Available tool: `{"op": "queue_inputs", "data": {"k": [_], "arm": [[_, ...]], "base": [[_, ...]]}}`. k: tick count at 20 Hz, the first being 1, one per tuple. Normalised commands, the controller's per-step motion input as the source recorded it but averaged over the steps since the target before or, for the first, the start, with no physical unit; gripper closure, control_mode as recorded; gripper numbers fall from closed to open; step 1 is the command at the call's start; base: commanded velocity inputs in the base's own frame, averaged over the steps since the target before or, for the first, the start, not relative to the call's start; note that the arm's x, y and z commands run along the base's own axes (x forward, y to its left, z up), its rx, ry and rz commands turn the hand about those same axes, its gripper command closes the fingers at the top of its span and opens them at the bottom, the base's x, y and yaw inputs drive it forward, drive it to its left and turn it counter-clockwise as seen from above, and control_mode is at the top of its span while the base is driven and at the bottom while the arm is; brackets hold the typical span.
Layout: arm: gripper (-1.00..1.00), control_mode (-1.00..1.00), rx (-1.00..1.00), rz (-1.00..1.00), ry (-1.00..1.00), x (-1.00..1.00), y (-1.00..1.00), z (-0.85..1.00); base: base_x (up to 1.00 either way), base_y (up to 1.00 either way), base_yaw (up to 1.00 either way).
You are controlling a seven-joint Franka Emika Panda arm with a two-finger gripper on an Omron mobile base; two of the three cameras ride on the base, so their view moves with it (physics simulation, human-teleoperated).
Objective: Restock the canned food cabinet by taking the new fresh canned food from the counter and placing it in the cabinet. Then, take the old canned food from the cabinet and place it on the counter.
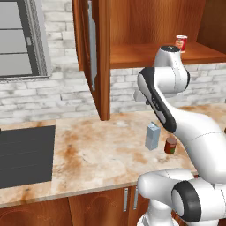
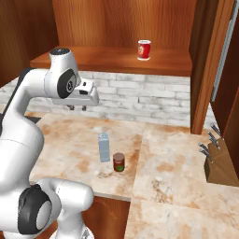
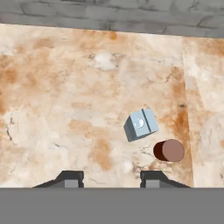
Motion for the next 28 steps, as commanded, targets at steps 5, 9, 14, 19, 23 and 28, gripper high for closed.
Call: {"op": "queue_inputs", "data": {"k": [5, 9, 14, 19, 23, 28], "arm": [[-1.00, -1.00, 0.07, -0.10, 0.01, -0.04, -0.50, -0.26], [-1.00, -1.00, 0.12, -0.17, 0.04, 0.00, -1.00, -0.88], [-1.00, -1.00, 0.00, -0.10, 0.13, 0.00, -0.85, -1.00], [-1.00, -1.00, -0.01, -0.05, 0.08, -0.06, -0.70, -0.98], [-1.00, -1.00, 0.00, -0.03, -0.02, -0.03, -0.18, -0.92], [-1.00, -1.00, 0.00, 0.00, -0.06, -0.01, 0.01, -0.76]], "base": [[0.00, 0.00, 0.00], [0.00, 0.00, 0.00], [0.00, 0.00, 0.00], [0.00, 0.00, 0.00], [0.00, 0.00, 0.00], [0.00, 0.00, 0.00]]}}
